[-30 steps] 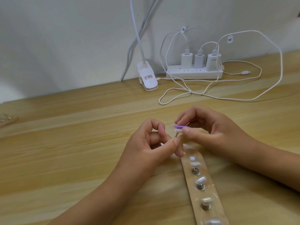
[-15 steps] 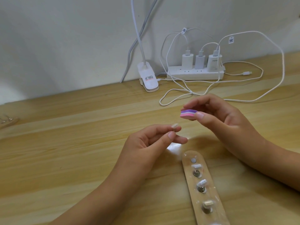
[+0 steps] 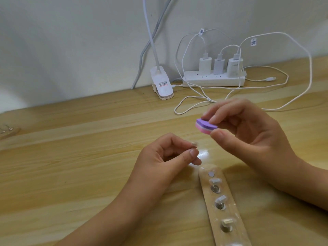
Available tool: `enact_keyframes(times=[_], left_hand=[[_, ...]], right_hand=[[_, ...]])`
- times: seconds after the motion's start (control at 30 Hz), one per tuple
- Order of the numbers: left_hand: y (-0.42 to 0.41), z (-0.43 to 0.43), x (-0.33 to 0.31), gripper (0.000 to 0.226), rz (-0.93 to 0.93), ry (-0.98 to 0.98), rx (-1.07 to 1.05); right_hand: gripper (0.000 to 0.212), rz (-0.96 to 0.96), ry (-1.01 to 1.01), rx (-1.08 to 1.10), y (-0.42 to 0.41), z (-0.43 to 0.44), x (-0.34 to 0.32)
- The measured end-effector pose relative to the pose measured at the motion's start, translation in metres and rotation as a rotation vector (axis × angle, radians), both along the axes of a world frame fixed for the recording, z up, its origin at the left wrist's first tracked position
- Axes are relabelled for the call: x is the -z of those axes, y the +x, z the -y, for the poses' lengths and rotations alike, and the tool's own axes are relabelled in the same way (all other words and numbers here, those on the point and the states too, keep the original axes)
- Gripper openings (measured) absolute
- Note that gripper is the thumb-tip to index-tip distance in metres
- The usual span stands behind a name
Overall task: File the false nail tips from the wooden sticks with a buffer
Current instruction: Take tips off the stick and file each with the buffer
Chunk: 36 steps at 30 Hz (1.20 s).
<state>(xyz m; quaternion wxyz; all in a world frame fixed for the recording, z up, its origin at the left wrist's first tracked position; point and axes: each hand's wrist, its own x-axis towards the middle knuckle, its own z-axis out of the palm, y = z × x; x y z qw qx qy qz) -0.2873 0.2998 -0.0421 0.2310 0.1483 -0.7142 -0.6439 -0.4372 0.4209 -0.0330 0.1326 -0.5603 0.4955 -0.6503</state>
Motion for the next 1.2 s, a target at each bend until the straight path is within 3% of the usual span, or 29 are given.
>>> enact_keyframes(times=[0.13,0.23,0.33,0.4,0.47,0.53,0.7,0.83,0.93,1.03,1.2], left_hand=[[0.0005,-0.0009,-0.0005,0.011,-0.016,0.002,0.021],[0.0001,-0.0009,-0.0006,0.01,-0.004,-0.009,0.022],[0.0002,-0.0008,0.0,0.009,-0.009,-0.018,0.029],[0.0004,-0.0013,0.0001,0.005,-0.007,-0.027,0.034],[0.0004,-0.0009,-0.0001,0.006,0.006,-0.034,0.024],[0.0006,-0.0008,-0.0001,0.01,0.012,-0.04,0.019],[0.0002,-0.0022,-0.0019,0.005,0.015,-0.051,0.01],[0.0009,-0.0019,-0.001,0.006,0.013,-0.046,0.006],[0.0009,-0.0005,-0.0015,0.005,0.024,-0.044,-0.02],[0.0012,0.0019,-0.0008,0.021,0.027,-0.021,-0.039],[-0.0007,0.0017,0.0018,0.031,0.031,-0.033,-0.038]], right_hand=[[0.02,0.069,0.198,-0.032,-0.0046,0.0039,0.0038],[0.016,0.033,0.108,0.0,-0.0044,0.0015,0.0027],[0.014,-0.017,0.208,-0.049,-0.004,0.0032,0.0057],[0.013,-0.009,0.161,-0.011,-0.0046,0.0037,0.0062],[0.014,-0.134,0.034,0.025,-0.0046,0.0024,0.0051],[0.015,-0.231,0.04,0.015,-0.0037,0.0019,0.0066],[0.017,-0.115,0.045,0.015,-0.0054,0.0026,0.0073],[0.02,-0.03,0.16,0.003,-0.0047,0.0021,0.009],[0.026,-0.023,0.052,0.038,-0.0037,0.0007,0.0064],[0.019,-0.102,-0.008,0.057,-0.0019,0.0009,0.0045],[0.017,-0.049,0.042,0.022,-0.0029,0.0031,0.005]])
